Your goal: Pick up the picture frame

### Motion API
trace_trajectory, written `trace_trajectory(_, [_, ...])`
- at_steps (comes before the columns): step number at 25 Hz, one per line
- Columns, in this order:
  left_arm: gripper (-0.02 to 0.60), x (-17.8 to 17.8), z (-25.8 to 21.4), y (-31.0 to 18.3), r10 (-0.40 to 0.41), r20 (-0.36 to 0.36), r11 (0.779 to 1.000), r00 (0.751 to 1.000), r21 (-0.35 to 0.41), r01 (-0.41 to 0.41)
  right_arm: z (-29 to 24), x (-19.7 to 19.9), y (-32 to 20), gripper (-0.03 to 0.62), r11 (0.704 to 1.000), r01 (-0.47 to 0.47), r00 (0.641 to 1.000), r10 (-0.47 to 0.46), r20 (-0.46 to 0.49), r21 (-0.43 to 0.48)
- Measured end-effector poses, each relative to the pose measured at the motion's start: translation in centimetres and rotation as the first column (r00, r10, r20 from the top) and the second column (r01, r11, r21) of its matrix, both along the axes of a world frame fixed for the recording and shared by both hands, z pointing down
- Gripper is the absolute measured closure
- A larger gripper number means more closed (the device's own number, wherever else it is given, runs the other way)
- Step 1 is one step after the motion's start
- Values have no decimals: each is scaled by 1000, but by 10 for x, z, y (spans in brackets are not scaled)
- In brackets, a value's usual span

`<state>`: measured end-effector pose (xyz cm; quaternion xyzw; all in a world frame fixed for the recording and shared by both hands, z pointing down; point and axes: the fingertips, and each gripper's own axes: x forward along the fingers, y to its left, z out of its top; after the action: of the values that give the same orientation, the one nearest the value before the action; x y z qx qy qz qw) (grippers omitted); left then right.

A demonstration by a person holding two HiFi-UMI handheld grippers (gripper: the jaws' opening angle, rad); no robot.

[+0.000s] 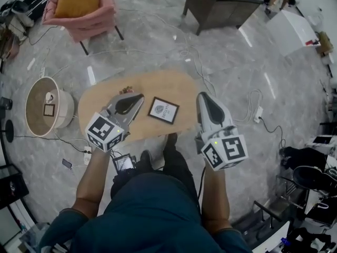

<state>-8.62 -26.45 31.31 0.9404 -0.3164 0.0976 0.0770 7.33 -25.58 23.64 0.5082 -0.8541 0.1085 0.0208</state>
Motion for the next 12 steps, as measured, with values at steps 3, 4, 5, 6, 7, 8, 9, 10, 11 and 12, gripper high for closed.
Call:
trace_trajectory(3, [585,4,28,-16,-10,17,999,1000,-37,11,26,6,-15,580,999,4,1000,-4,-2,-39])
trace_trajectory(4, [584,5,37,-20,-15,21,999,1000,-51,16,35,7,-19,580,999,6,1000,-6,-4,-53])
trace_trajectory(5, [584,5,48,-24,-19,26,998,999,-65,20,45,9,-22,580,998,8,1000,-8,-5,-66])
trace_trajectory(6, [584,6,58,-29,-23,30,997,999,-78,25,56,10,-26,580,997,10,1000,-10,-5,-79])
trace_trajectory(7, [584,6,69,-33,-27,35,995,999,-91,30,66,10,-29,580,996,12,1000,-12,-4,-93])
trace_trajectory(8, [584,6,80,-38,-32,40,994,999,-104,36,77,11,-32,580,994,14,1000,-14,-3,-106])
trace_trajectory(9, [586,6,92,-42,-36,46,992,998,-117,41,87,12,-35,579,993,16,1000,-16,-1,-119])
trace_trajectory(10, [586,7,103,-46,-41,51,990,998,-130,47,97,13,-38,580,991,16,1000,-17,-1,-131])
trace_trajectory(11, [584,7,115,-49,-46,56,988,997,-144,54,107,14,-40,579,990,17,1000,-17,0,-143])
trace_trajectory(12, [584,8,126,-52,-52,61,986,997,-158,61,117,15,-42,580,988,17,1000,-17,1,-154])
